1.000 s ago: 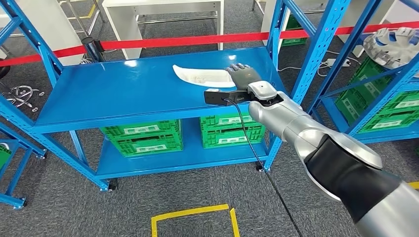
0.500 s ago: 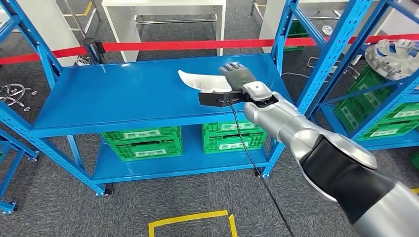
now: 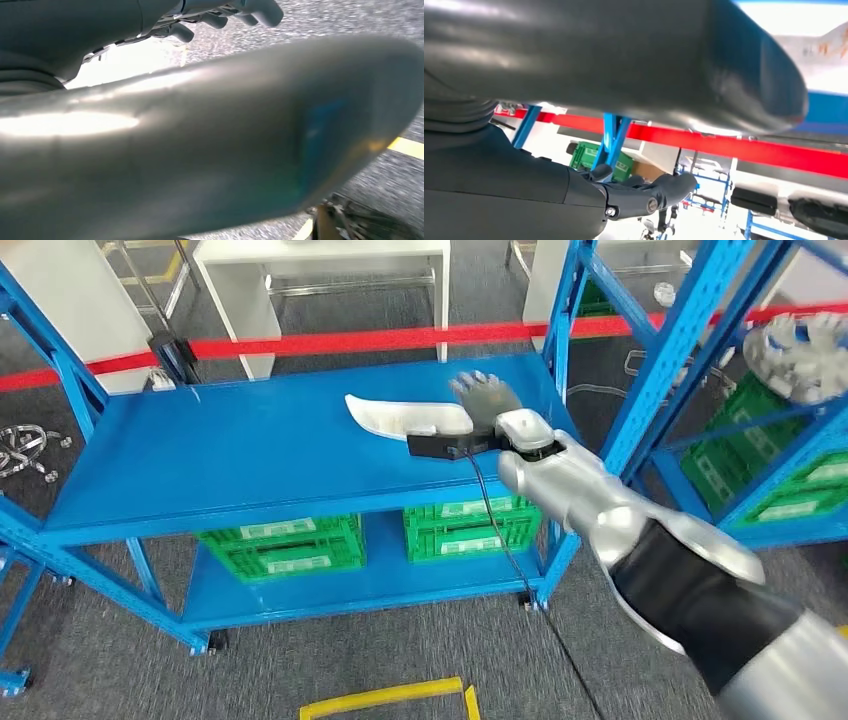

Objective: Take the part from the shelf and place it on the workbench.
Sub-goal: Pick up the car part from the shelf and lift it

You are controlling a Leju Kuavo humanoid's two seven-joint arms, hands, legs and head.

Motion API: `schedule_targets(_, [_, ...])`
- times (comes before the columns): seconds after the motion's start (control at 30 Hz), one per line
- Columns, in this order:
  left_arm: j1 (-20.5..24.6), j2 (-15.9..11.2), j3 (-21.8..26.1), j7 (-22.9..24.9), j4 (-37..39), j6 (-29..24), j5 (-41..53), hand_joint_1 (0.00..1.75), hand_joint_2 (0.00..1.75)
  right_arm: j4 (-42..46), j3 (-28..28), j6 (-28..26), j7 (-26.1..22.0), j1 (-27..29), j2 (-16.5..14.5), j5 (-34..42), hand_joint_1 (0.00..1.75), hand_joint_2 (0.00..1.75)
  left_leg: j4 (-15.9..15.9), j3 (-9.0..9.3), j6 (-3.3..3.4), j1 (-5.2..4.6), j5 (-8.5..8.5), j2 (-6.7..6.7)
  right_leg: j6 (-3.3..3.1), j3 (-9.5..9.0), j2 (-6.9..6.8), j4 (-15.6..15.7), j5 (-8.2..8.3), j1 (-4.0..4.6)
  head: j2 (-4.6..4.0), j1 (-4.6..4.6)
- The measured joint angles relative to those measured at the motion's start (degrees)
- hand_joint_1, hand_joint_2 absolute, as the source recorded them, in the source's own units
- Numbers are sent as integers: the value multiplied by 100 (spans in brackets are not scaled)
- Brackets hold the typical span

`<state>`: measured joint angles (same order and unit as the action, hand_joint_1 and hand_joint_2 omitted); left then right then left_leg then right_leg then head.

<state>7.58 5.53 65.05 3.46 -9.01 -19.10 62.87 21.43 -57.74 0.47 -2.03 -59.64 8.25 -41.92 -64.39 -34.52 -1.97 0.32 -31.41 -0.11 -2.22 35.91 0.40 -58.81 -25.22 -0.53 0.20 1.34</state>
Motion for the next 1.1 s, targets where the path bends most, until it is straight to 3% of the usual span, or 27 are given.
schedule_targets(0.07, [6,6,0,-5,2,0,3,0,0,-1,2,8,-11,2,-1,0,0,175,-777,-465,-33,11,-244,0,-32,-77,1,1,-70,3,0,-15])
schedule_targets(0.1, [6,6,0,-5,2,0,4,0,0,-3,2,11,-15,15,-1,0,0,175,-1050,-668,-39,14,-278,0,-31,-115,2,0,-105,5,0,-15])
schedule_targets(0.13, [3,7,0,-2,2,0,7,0,0,-5,2,13,-17,30,1,0,0,175,-1115,-776,-40,16,-193,1,-24,-160,6,-1,-142,5,0,-16])
schedule_targets(0.17, [2,5,0,2,2,0,10,0,0,-7,2,11,-18,40,2,1,0,175,-977,-783,-36,19,0,1,-13,-214,10,-3,-181,3,0,-16])
schedule_targets(0.23, [2,3,0,10,3,0,20,0,0,-9,3,7,-19,45,3,2,0,175,-212,-519,-14,21,537,4,26,-327,17,-6,-270,0,0,-18])
schedule_targets(0.3, [14,2,0,13,4,0,25,0,0,-10,8,3,-20,38,8,2,0,175,394,-253,27,7,758,6,88,-375,25,-14,-338,14,0,-32])
schedule_targets(0.4, [36,3,2,21,6,0,29,0,0,-15,13,-2,-20,42,17,2,0,175,520,-181,132,-11,689,2,192,-379,32,13,-374,19,0,-19])
schedule_targets(0.47, [42,4,2,36,5,0,32,0,0,-16,23,-7,-21,37,27,2,0,175,563,-134,209,0,671,0,254,-318,13,-147,-480,7,0,0])
schedule_targets(0.5, [46,3,2,47,4,0,37,0,0,-16,30,-8,-22,30,34,2,0,175,582,-106,242,8,663,1,277,-192,3,-395,-595,5,0,14])
schedule_targets(0.6, [53,1,2,81,3,0,62,0,0,-21,39,4,-22,54,69,2,0,175,581,-58,301,-3,608,-5,298,482,-9,-1494,-930,6,0,44])
schedule_targets(0.63, [53,1,2,88,3,0,68,0,0,-23,39,9,-23,71,81,2,0,175,573,-40,307,-10,584,-9,293,634,-9,-1654,-892,7,0,48])
schedule_targets(0.67, [53,1,3,93,3,0,73,0,0,-24,39,13,-26,78,93,3,0,175,561,-14,307,-15,556,-13,279,666,-9,-1568,-727,9,0,52])
schedule_targets(0.73, [55,6,4,90,5,0,88,0,0,-25,43,19,-44,62,120,12,0,175,540,51,295,-23,493,-18,216,433,-12,-838,-212,28,0,58])
schedule_targets(0.8, [69,15,4,60,6,0,103,0,0,-25,56,35,-77,30,147,33,0,175,522,84,254,-42,438,-24,154,144,-15,-168,57,67,0,55])
schedule_targets(0.93, [85,11,4,12,3,0,107,0,0,-25,78,68,-114,35,163,56,0,175,524,101,251,-62,393,-18,175,47,11,13,63,77,0,45])
schedule_targets(1.1, [103,12,4,11,3,0,108,0,0,-25,80,82,-121,72,174,84,0,175,586,142,196,-57,404,-6,137,45,33,11,43,83,0,44])
